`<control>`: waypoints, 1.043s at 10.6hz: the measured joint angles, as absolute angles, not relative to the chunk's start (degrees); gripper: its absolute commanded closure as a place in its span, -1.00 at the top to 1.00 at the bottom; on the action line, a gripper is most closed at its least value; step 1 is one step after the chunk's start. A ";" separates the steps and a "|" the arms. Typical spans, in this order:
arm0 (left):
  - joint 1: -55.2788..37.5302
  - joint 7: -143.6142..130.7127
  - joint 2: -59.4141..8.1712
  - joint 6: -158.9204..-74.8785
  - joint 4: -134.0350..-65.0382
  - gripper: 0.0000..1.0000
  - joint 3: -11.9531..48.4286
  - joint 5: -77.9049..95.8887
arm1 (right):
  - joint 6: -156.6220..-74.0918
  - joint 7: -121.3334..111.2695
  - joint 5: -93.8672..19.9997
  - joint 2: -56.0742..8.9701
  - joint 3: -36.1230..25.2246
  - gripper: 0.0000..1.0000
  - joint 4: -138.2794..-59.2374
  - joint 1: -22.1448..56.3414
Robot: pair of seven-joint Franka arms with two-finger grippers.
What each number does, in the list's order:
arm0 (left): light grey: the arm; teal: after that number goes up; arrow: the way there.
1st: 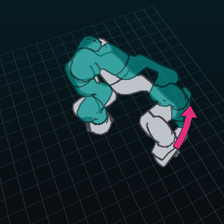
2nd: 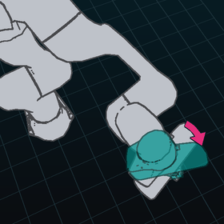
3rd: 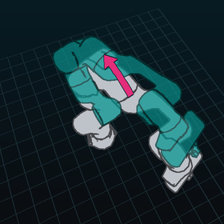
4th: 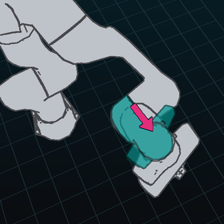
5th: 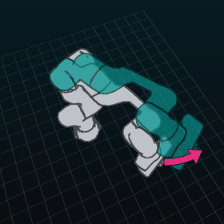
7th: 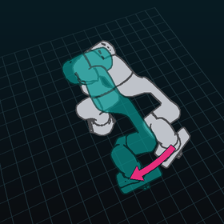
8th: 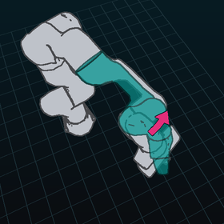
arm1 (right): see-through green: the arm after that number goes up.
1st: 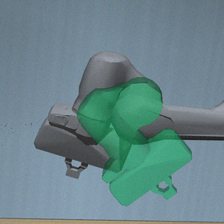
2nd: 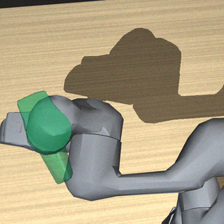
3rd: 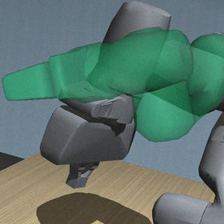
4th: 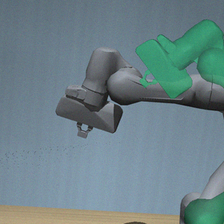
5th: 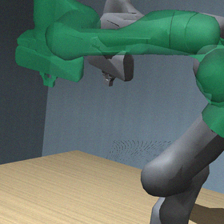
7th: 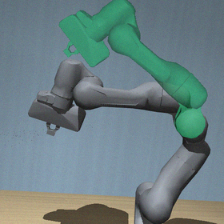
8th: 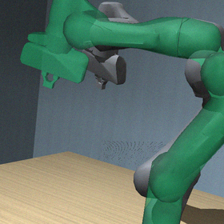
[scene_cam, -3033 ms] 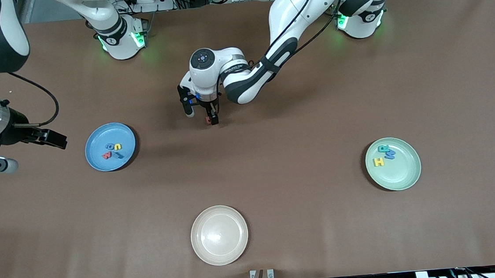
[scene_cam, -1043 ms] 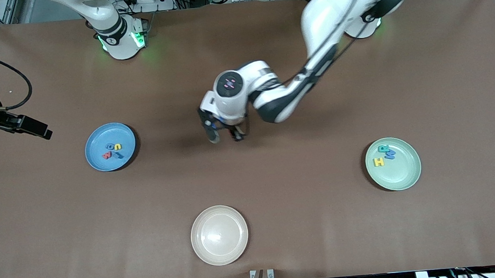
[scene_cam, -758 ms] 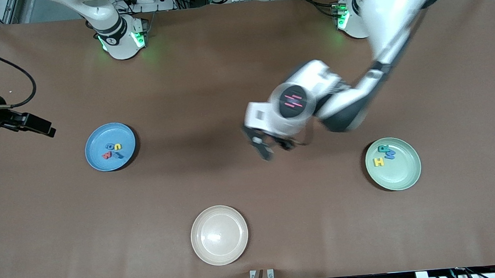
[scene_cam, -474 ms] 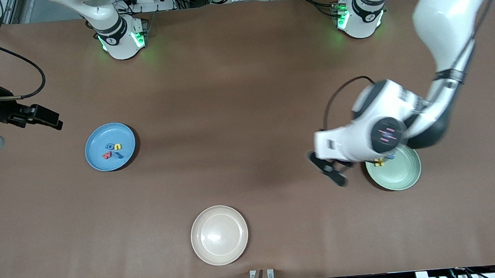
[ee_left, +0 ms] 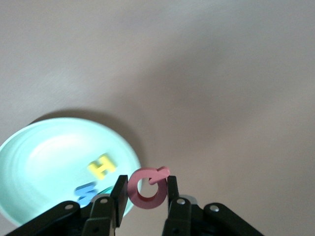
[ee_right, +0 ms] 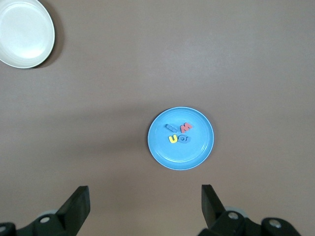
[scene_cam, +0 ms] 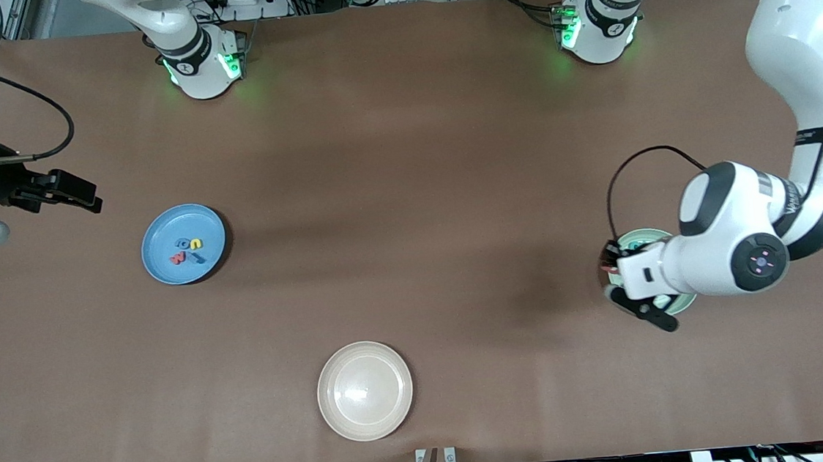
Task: Sort upper and lower case letters into plates
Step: 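Place the pink Q on the green plate with the left gripper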
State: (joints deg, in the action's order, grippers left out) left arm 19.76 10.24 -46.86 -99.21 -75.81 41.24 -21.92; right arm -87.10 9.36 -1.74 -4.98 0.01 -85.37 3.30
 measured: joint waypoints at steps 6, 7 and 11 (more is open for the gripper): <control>20.88 10.32 -49.05 -100.31 -78.44 -0.56 34.37 -21.91 | -87.07 5.85 -1.37 -4.97 -0.03 1.00 -85.40 3.29; 21.32 10.32 -49.39 -101.06 -78.75 0.98 34.25 -21.91 | -87.07 5.07 -1.34 -4.97 -0.01 1.00 -85.40 3.31; 21.17 9.37 -49.13 -101.84 -78.36 1.00 34.90 -21.91 | -87.27 4.66 -1.22 -4.98 -0.04 1.00 -85.40 3.33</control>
State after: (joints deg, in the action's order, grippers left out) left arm 21.17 9.37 -49.13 -101.84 -78.36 34.90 -21.91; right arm -87.27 4.66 -1.22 -4.98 -0.04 -85.40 3.33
